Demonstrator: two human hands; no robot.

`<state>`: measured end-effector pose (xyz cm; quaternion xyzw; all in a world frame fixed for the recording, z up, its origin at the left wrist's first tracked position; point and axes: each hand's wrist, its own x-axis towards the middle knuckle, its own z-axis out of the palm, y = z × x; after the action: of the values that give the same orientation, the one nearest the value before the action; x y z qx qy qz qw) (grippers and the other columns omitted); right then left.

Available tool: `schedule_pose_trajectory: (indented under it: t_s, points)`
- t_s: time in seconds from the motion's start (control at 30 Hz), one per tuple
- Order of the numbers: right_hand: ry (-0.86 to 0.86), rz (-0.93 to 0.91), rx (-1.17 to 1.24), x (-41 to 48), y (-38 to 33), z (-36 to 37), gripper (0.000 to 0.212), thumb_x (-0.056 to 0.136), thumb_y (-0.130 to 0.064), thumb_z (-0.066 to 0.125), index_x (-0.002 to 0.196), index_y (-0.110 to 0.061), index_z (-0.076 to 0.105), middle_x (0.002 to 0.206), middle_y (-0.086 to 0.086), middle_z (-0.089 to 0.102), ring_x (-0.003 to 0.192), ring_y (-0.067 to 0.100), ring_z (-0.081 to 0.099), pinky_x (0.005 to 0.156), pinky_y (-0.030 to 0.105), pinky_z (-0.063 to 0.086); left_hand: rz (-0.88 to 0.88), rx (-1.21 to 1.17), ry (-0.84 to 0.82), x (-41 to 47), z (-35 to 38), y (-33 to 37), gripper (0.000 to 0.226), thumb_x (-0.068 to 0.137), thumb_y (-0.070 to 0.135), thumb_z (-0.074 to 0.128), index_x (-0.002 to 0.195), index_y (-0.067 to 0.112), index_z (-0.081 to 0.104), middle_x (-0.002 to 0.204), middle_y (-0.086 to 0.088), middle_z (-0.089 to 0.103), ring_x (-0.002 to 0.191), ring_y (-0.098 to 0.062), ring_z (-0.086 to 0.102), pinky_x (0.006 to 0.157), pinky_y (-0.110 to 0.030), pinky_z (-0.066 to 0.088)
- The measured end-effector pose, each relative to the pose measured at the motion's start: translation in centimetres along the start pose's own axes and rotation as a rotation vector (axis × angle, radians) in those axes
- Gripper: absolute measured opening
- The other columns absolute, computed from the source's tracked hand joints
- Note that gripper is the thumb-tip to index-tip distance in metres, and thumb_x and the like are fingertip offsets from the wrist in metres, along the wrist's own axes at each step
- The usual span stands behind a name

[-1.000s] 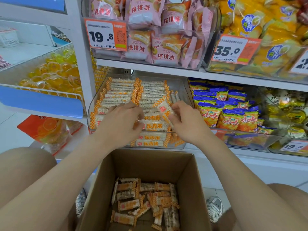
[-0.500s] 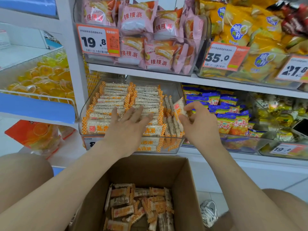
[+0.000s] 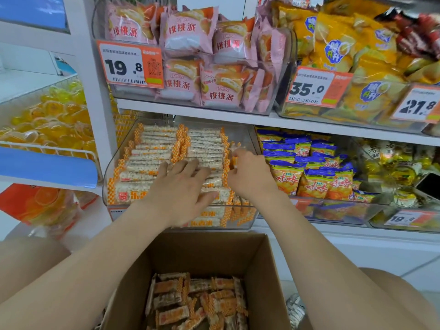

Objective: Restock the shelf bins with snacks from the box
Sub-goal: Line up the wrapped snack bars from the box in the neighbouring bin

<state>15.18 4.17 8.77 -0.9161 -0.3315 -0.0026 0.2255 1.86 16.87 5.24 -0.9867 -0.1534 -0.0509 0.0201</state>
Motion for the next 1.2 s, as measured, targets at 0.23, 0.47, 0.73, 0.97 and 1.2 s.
schedule_pose_trajectory:
  t_s: [0.23,0.47,0.73,0.97,1.2]
  points:
    - [-0.004,0.047,-0.221,0.3,-0.7,0.3,0.031,0.098,0.001,0.057,0.129,-0.003,0.058,0.129,0.022,0.058,0.117,0.041,0.063,0.087,0.043,0.054,0.014,0.019,-0.019,0.1,0.3,-0.3,0.088,0.088,0.078,0.001,0.162,0.034,0.022,0.171,-0.005,0.021,0.156,-0.031,0.022,0.123,-0.065,0.019]
    - [0.019,0.051,-0.223,-0.2,-0.4,0.4,0.025,0.096,0.003,0.058,0.120,-0.004,0.061,0.117,0.021,0.063,0.108,0.042,0.066,0.072,0.040,0.047,0.023,0.004,-0.006,-0.1,0.2,-0.3,0.090,0.085,0.078,0.000,0.161,0.035,0.024,0.171,-0.004,0.022,0.156,-0.030,0.021,0.122,-0.066,0.020]
    - [0.094,0.010,-0.015,0.6,0.2,1.7,0.031,0.093,0.003,0.060,0.115,-0.016,0.073,0.110,0.012,0.070,0.103,0.033,0.068,0.078,0.038,0.056,0.010,0.008,-0.031,0.0,0.1,-0.1,0.084,0.092,0.078,0.007,0.161,0.034,0.022,0.171,-0.006,0.020,0.156,-0.032,0.020,0.123,-0.066,0.018]
    - [0.257,0.032,-0.121,1.8,0.1,0.9,0.019,0.090,0.011,0.055,0.090,-0.006,0.063,0.100,0.019,0.068,0.097,0.037,0.065,0.064,0.037,0.039,0.015,0.008,-0.061,0.1,-0.3,-0.1,0.073,0.101,0.072,0.024,0.162,0.033,0.020,0.172,-0.007,0.015,0.157,-0.032,0.016,0.124,-0.066,0.015]
    - [0.007,0.003,-0.016,5.4,0.5,1.3,0.048,0.089,0.007,0.056,0.134,-0.008,0.066,0.117,0.017,0.069,0.122,0.040,0.059,0.091,0.037,0.050,0.035,-0.015,-0.070,0.1,-0.4,-0.4,0.073,0.102,0.071,0.027,0.163,0.032,0.020,0.173,-0.006,0.014,0.157,-0.032,0.015,0.124,-0.066,0.013]
